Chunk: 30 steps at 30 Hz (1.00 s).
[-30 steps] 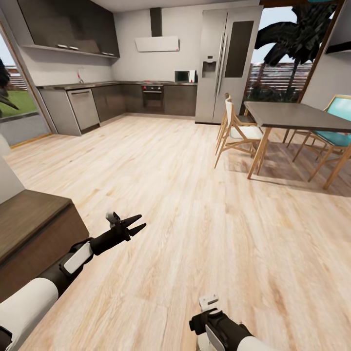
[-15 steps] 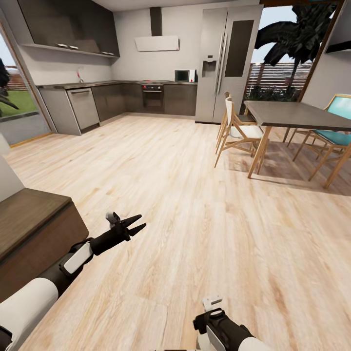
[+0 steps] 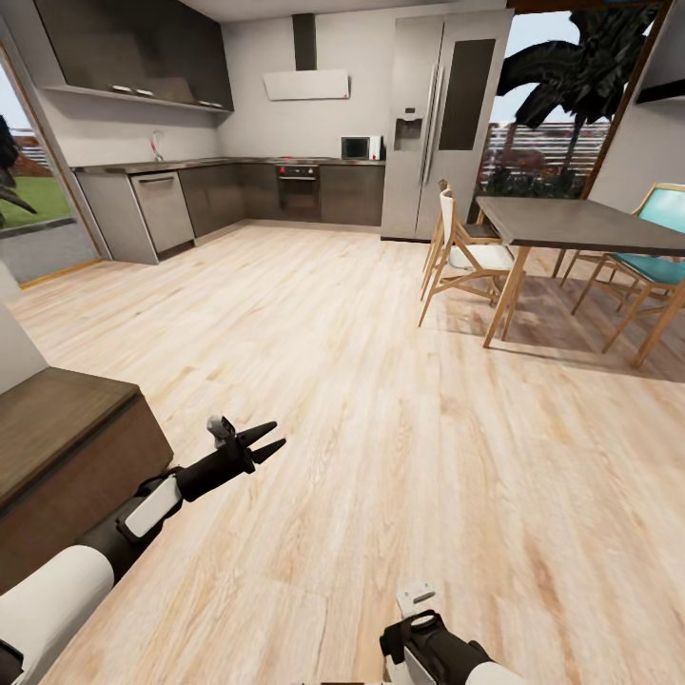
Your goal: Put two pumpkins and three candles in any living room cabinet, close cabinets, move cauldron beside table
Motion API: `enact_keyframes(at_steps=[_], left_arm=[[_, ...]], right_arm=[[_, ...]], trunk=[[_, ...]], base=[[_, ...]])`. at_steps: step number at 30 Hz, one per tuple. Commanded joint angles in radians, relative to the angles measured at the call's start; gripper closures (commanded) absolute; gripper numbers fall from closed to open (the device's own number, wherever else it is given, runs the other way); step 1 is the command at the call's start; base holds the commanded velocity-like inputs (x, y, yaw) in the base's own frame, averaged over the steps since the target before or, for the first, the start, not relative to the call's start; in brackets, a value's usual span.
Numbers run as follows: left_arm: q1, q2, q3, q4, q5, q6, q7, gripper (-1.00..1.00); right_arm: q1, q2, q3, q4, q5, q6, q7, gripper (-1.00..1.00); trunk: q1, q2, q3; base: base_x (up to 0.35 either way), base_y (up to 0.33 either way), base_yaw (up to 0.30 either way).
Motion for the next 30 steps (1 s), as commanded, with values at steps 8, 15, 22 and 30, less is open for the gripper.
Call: enact_keyframes(at_steps=[8,15,22,30], left_arm=[[0.008,-0.002,0.001,-0.003,-0.001,0.000,0.004,-1.00],[0.008,-0.002,0.002,-0.003,-0.001,0.000,0.006,-1.00],[0.008,-0.002,0.001,-0.002,-0.001,0.000,0.006,-1.00],[0.008,-0.003,0.001,-0.002,-0.001,0.000,0.006,-1.00]], right_arm=[[-0.006,0.000,0.012,0.001,0.006,0.027,0.021,-1.00],[-0.006,0.000,0.013,0.001,0.006,0.027,0.021,-1.00],[-0.006,-0.003,0.013,-0.031,0.007,0.023,0.018,-1.00],[-0.006,-0.012,0.006,-0.079,-0.002,0.024,0.018,-1.00]], trunk=[[0.027,-0.049,-0.022],[0.030,-0.050,-0.049],[0.033,-0.052,-0.076],[0.037,-0.054,-0.107]], base=[[0.000,0.000,0.000],[0.000,0.000,0.000],[0.000,0.000,0.000],[0.000,0.000,0.000]])
